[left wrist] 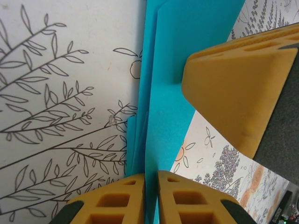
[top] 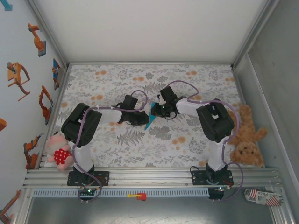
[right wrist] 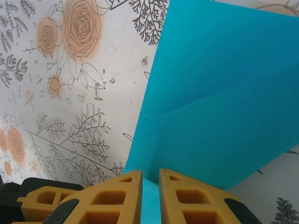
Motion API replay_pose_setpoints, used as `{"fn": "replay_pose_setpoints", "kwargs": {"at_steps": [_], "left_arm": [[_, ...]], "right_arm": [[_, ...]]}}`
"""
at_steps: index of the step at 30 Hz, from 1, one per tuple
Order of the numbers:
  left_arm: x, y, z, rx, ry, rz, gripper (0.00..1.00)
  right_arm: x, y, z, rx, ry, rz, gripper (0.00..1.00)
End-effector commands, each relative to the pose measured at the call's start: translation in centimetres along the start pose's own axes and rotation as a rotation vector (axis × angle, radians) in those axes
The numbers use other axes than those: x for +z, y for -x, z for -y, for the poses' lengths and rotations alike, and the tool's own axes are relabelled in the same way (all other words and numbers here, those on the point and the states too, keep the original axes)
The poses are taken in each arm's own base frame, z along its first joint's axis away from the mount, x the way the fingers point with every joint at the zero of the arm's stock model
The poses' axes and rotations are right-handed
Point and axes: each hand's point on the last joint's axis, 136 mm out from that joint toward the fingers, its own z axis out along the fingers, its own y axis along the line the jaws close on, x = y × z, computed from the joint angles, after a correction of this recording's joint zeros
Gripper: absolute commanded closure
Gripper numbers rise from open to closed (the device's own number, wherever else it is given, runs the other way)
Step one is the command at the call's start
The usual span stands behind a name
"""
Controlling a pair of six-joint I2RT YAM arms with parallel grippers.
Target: Fold a paper plane with a square sheet of paper (pick it up from the middle)
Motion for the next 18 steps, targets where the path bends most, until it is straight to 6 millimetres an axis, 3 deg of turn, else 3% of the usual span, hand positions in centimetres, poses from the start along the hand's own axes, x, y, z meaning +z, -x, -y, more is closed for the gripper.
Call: {"fn": "replay_pose_setpoints", "kwargs": {"at_steps": [1, 18], "left_arm": [[1.3, -2.8, -3.7, -0.045, 0.112, -0.092, 0.84], [1.0, -2.5, -3.1, -0.039, 0.100, -0.083, 0.84]], "right_arm": [[0.5, -0.1, 0.4, -0.009, -0.031, -0.019, 0.83], [1.6, -1.1, 2.4, 0.012, -0.116, -0.091, 0.83]]}}
